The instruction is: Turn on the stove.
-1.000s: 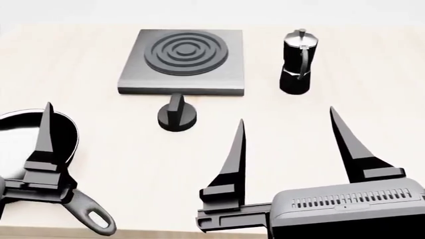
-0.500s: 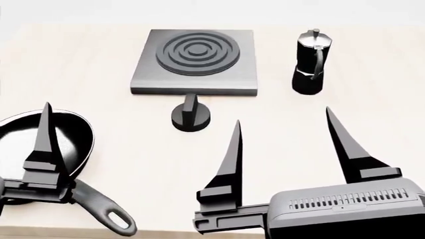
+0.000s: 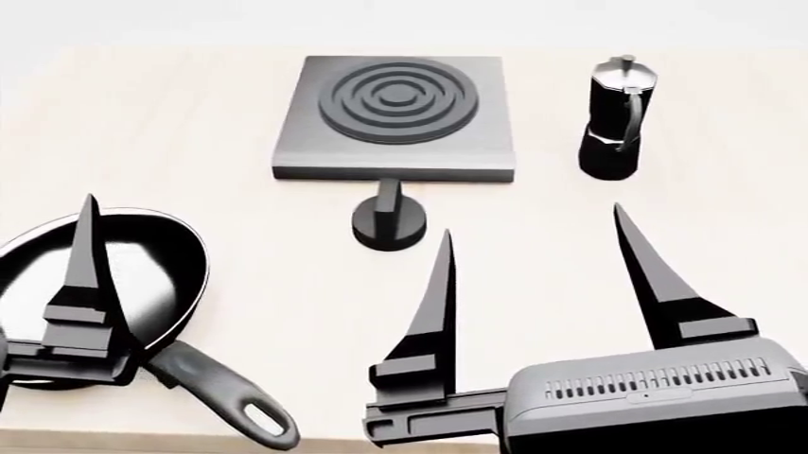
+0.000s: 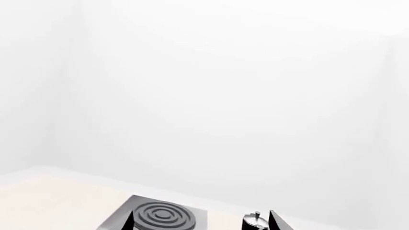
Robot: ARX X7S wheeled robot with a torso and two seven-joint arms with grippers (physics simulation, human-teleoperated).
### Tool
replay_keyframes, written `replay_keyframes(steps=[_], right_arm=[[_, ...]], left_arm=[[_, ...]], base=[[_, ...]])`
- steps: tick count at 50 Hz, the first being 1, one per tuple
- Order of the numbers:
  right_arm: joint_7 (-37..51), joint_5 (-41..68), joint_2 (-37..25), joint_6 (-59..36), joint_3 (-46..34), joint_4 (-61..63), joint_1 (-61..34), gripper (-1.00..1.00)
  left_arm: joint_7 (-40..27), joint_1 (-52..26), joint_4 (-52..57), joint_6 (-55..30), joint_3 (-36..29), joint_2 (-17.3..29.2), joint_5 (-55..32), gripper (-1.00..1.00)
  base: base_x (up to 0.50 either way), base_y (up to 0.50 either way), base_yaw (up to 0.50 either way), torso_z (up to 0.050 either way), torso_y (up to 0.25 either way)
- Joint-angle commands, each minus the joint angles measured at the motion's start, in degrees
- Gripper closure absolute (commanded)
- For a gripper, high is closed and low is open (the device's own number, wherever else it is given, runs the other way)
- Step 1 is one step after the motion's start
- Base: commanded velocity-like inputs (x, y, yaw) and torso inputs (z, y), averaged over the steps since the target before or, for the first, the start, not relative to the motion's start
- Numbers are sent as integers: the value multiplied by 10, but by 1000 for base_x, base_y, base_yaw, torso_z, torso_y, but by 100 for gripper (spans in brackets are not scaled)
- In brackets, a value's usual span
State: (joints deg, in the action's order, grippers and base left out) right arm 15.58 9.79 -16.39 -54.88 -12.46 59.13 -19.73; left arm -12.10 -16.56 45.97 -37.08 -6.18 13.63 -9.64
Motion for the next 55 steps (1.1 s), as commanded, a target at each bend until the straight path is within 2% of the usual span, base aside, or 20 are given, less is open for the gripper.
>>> replay_keyframes(steps=[1,7,55], right_arm=[[10,10,-7,2,-3,-1,-2,-100],[15,10,-14,7,-8,-4,-2,-100],[58,46,-40,10,-28,-8,-15,-100]], left_arm=[[-4,-1,-4,2,-3,2,-2,-100],[-1,-1,0,-2,8,-2,-20,-100],[-19,-2,-6,8,-10,14,-12,-100]], base=[[0,98,0,0,0],[0,99,0,0,0],[0,98,0,0,0]])
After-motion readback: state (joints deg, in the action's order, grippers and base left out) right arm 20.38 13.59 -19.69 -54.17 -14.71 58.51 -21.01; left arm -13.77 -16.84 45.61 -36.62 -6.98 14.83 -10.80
